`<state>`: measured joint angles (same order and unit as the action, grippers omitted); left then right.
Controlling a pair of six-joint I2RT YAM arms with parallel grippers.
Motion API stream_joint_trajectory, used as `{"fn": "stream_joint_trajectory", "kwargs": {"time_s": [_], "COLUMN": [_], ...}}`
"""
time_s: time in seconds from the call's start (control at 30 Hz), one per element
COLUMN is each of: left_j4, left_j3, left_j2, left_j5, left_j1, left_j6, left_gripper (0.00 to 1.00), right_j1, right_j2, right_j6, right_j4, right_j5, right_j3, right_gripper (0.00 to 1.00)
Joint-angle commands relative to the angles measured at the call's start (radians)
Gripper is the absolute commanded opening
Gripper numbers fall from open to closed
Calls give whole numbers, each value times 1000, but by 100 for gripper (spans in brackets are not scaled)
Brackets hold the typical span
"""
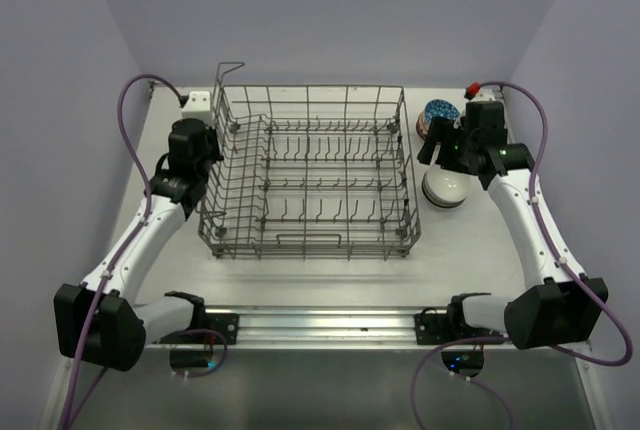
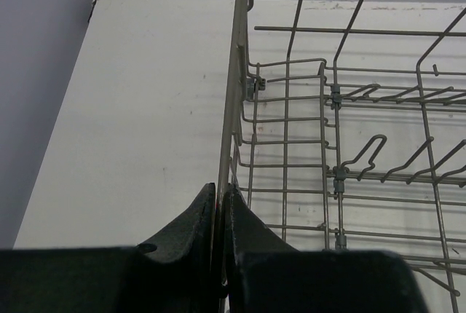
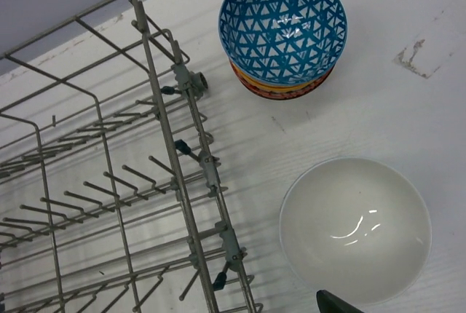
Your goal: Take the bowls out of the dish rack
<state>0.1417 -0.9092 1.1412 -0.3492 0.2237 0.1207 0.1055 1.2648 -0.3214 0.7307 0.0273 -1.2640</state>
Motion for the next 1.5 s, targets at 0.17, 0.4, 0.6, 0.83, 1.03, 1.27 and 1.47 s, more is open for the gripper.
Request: {"fn": "stream_joint_trajectory", "kwargs": {"time_s": [0.17, 0.4, 0.6, 0.83, 1.03, 1.27, 1.47], "left_j4": [70, -34, -13, -261, -238, -182, -172], "left_j3": [-74, 7, -28, 211, 269, 242, 245], "left_j2": [133, 19, -110, -357, -504, -457, -437], "left_j5": [-66, 4, 108, 466, 249, 133, 99], "left_j1": [-102, -109, -109, -69, 90, 147, 147], "left_j6": [62, 39, 71, 91, -18, -46, -50], "left_gripper": [0, 62, 92, 98, 98, 100, 100], "right_j1": [0, 0, 0, 118, 148, 146, 148], "right_j2": [-31, -19, -41, -74, -149, -219, -180], "right_j6": [5, 10, 2, 16, 7, -45, -51], "right_j4": [-79, -71, -63, -71, -171, -298, -278], "right_j5": [57, 68, 53, -269, -326, -314, -271], "right_j3": [23, -5, -5, 17, 129, 244, 230], "right_gripper": [79, 82, 86, 99, 99, 99, 99]}}
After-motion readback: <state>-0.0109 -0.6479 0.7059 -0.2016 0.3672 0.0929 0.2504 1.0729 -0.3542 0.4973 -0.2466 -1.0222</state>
